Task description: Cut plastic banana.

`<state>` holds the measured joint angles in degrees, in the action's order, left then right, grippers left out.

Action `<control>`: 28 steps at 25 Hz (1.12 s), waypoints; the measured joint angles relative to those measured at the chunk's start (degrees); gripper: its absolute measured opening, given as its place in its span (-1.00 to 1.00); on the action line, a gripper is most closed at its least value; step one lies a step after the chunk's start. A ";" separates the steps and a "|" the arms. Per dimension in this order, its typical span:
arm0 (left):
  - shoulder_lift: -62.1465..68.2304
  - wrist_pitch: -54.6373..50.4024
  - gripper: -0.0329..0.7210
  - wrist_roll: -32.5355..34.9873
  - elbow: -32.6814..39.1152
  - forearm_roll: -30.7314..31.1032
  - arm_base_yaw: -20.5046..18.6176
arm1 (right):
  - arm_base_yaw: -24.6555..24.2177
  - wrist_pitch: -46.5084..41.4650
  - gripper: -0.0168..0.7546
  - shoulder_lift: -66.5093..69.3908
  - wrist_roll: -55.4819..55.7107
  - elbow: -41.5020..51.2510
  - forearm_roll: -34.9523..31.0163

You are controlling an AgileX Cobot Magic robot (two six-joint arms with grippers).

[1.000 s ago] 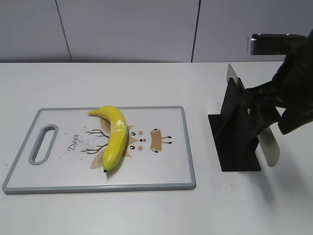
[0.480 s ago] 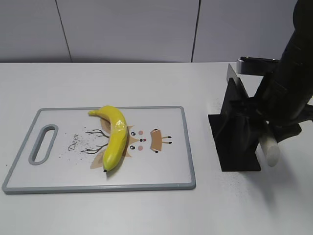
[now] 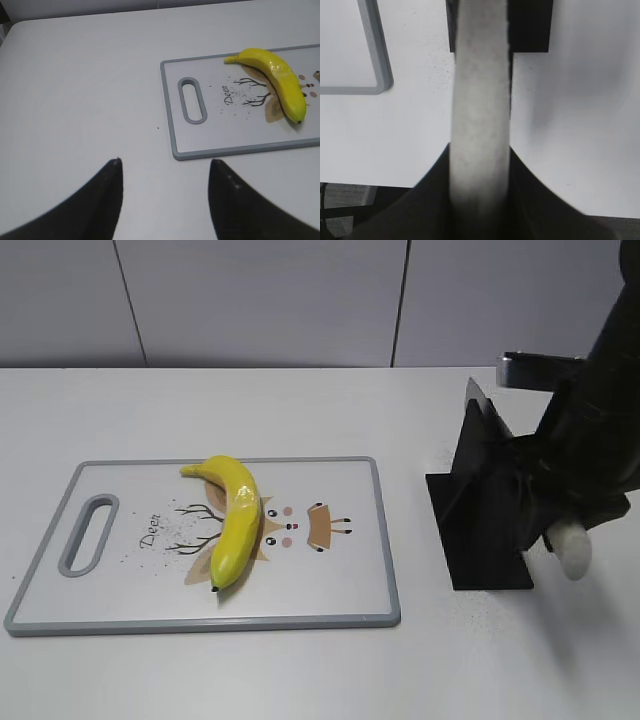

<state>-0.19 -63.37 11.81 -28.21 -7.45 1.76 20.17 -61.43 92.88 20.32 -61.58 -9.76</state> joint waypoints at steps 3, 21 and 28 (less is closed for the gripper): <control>0.00 0.00 0.49 -0.02 0.00 0.00 0.00 | 0.00 -0.18 -0.53 -4.23 0.21 0.00 0.45; 4.75 3.20 0.49 -0.04 -3.29 0.00 0.00 | 0.00 5.11 -0.53 -23.46 -11.13 -0.21 1.51; 24.86 15.03 0.76 3.78 -8.23 -0.75 0.00 | 0.00 3.00 -0.54 -13.71 -26.06 -9.56 -1.89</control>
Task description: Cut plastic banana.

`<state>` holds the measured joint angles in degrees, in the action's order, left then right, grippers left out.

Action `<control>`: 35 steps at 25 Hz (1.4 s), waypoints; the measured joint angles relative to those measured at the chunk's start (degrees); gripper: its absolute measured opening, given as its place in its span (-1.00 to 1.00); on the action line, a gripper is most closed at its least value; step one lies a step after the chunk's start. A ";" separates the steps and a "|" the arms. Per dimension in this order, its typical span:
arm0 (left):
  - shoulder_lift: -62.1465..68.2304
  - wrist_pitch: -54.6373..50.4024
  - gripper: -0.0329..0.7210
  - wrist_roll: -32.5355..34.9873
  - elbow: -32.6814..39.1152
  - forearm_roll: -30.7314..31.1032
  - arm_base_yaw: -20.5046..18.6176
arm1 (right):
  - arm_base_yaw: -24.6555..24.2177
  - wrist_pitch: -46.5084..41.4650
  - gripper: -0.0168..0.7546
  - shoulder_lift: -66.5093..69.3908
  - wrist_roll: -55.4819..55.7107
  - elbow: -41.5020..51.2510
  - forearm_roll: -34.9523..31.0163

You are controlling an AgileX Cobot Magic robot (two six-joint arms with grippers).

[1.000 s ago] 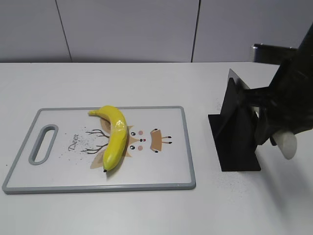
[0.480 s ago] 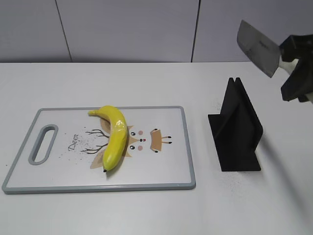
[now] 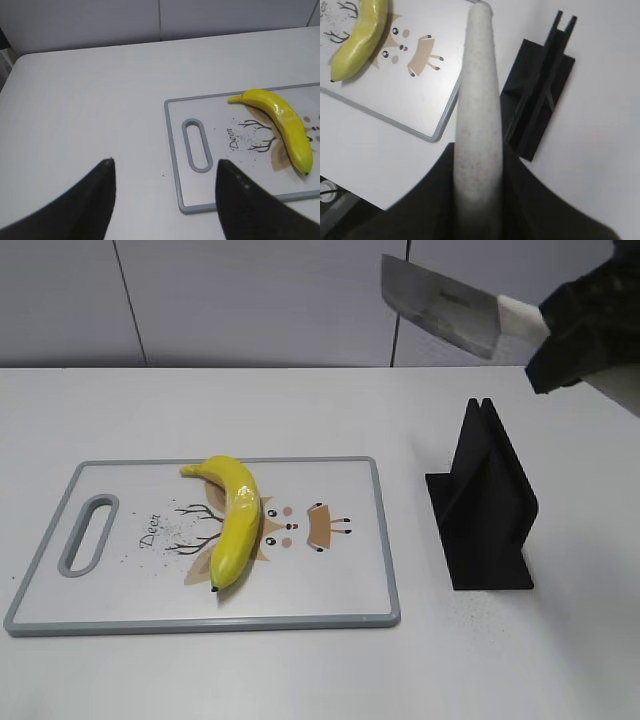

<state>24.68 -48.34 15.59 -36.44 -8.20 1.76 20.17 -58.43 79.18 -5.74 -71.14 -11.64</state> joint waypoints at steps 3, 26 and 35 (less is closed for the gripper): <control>10.85 1.32 0.78 6.86 -4.17 -4.54 0.00 | 0.00 -2.33 -0.54 4.32 -9.20 -5.53 -3.27; 65.18 -21.35 0.62 48.12 -50.73 -13.48 17.40 | 4.48 -11.24 -0.54 27.63 -58.38 -25.07 -19.34; 72.61 -21.35 0.52 49.85 -50.73 -11.18 17.62 | 4.55 -11.24 -0.54 29.03 -63.70 -25.26 -19.85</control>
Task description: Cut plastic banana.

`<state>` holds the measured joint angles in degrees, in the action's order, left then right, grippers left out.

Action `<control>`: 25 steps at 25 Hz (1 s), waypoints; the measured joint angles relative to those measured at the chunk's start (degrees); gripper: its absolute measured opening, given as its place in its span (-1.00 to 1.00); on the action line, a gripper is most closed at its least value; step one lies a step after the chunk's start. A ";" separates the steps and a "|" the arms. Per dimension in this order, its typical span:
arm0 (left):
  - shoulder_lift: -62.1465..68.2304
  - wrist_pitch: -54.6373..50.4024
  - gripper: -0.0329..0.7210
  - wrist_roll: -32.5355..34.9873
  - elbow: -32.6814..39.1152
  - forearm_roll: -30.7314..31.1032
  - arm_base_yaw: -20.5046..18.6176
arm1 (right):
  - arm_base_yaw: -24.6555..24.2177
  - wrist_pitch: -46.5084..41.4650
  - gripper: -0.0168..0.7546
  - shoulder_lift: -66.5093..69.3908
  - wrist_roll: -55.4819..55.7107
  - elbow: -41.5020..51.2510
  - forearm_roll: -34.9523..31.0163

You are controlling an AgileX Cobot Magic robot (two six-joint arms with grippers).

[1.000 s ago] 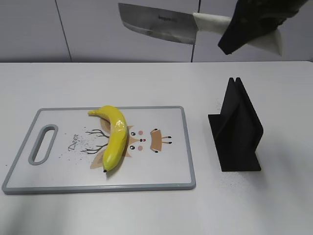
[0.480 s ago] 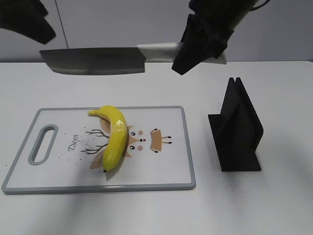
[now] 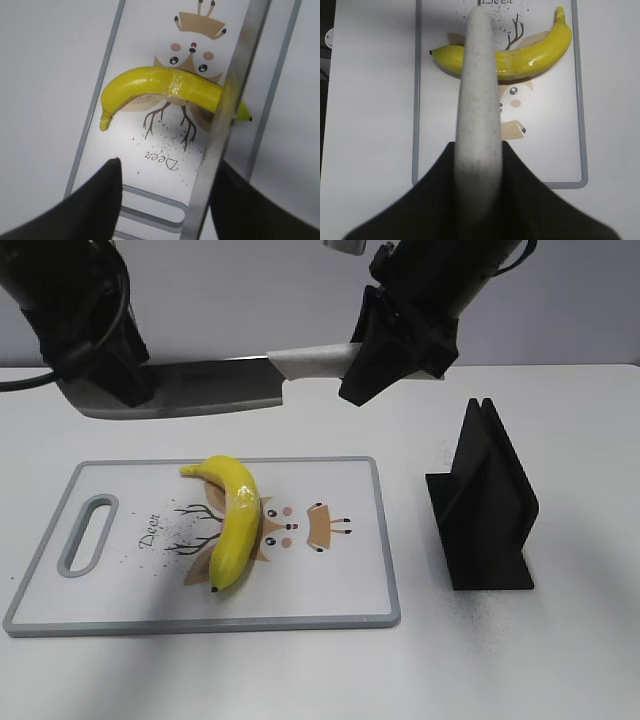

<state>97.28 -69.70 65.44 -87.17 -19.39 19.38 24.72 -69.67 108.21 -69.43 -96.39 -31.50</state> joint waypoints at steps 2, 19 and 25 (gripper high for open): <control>0.53 -0.15 0.25 0.05 0.00 0.15 0.00 | 0.00 0.13 -0.54 0.02 -0.08 0.00 0.00; 2.87 11.26 -0.83 -0.16 13.05 0.29 0.30 | 0.70 2.99 -0.53 8.51 0.70 -0.08 3.24; 13.18 21.44 -0.83 0.69 15.62 1.46 0.35 | 0.84 7.73 -0.52 18.62 0.58 -0.13 4.75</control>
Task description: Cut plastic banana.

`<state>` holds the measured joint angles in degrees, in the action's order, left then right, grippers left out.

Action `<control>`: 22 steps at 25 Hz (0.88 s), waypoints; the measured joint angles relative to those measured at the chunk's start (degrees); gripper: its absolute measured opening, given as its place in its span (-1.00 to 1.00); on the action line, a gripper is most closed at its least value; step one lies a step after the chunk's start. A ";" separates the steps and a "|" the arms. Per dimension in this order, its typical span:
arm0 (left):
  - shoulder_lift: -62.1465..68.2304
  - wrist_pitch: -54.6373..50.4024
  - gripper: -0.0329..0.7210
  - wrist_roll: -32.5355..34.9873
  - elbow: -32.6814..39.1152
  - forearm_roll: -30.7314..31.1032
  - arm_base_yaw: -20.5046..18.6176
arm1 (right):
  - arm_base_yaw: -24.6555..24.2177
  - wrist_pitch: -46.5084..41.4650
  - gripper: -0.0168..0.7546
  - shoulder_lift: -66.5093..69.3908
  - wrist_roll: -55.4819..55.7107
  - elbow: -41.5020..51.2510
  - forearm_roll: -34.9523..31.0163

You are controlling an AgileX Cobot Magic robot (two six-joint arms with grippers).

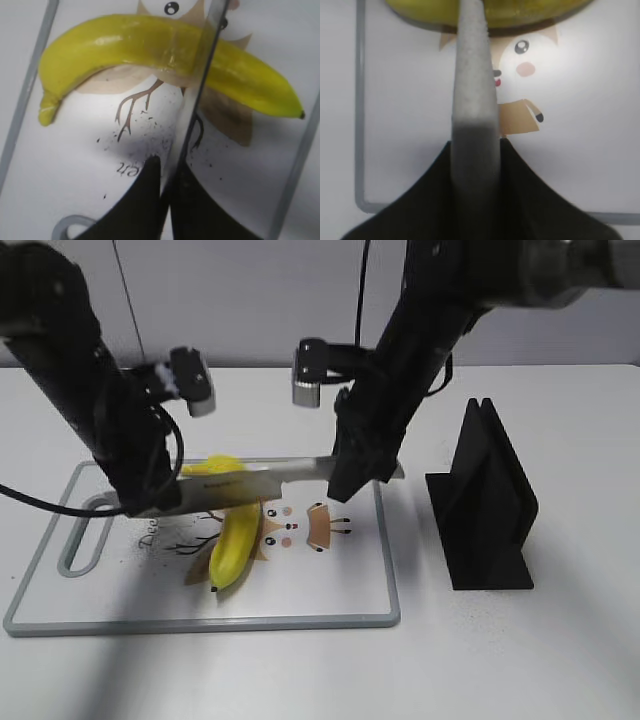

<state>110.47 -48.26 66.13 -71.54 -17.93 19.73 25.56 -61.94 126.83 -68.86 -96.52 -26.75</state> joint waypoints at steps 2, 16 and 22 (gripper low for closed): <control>3.14 0.55 -0.83 0.93 -0.48 0.00 0.00 | -0.07 0.25 -0.51 3.05 0.06 -0.43 0.33; 1.95 0.09 -0.84 0.85 -0.33 1.61 0.19 | 0.17 -0.14 -0.50 2.14 1.19 -1.03 1.02; -8.38 -4.64 -0.86 0.56 -0.03 2.70 0.21 | 0.56 -1.62 -0.50 -6.09 1.54 -0.68 0.58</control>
<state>102.08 -52.89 66.69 -71.57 -15.23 19.95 26.12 -63.57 120.74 -67.32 -97.20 -26.17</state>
